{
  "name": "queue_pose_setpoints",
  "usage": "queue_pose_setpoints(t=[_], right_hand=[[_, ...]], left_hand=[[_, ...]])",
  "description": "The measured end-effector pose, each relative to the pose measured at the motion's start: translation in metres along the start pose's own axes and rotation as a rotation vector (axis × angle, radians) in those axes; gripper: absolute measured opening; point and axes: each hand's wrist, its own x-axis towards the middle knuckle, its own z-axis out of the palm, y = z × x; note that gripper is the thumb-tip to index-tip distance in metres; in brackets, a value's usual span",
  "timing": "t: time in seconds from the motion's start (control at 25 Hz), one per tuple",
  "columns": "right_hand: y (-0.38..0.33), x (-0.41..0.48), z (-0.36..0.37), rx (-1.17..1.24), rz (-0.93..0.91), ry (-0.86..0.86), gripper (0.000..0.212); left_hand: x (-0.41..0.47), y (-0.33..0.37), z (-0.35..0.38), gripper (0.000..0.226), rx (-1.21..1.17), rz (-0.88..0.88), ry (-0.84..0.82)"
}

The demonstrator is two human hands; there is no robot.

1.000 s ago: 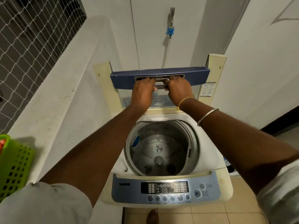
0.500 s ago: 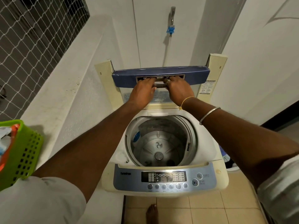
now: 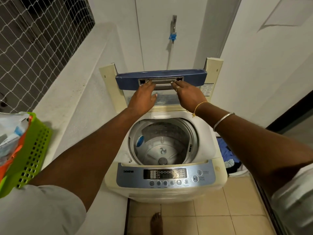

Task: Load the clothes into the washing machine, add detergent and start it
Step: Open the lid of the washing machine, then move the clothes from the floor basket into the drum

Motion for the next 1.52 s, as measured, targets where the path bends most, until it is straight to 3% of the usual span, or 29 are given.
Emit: queue_pose_setpoints(t=[0.24,0.4,0.8,1.2,1.52], right_hand=[[-0.004,-0.044,0.004,0.163,0.167,-0.022,0.06],[-0.02,-0.106,0.028,0.206,0.199,-0.116,0.059],[-0.047,-0.222,0.088,0.223,0.149,-0.372,0.068],[0.002,-0.289,0.057,0.275,0.228,-0.295,0.069],[0.117,-0.321,0.059,0.293,0.444,-0.283,0.067]], left_hand=[[-0.054,0.012,0.004,0.05,-0.053,-0.125,0.042],[-0.12,0.022,0.029,0.052,-0.074,-0.234,-0.095],[-0.226,0.058,0.09,0.065,0.073,-0.249,-0.359],[-0.219,0.16,0.1,0.064,0.13,-0.117,-0.354],[-0.152,0.257,0.165,0.062,0.026,0.078,-0.433]])
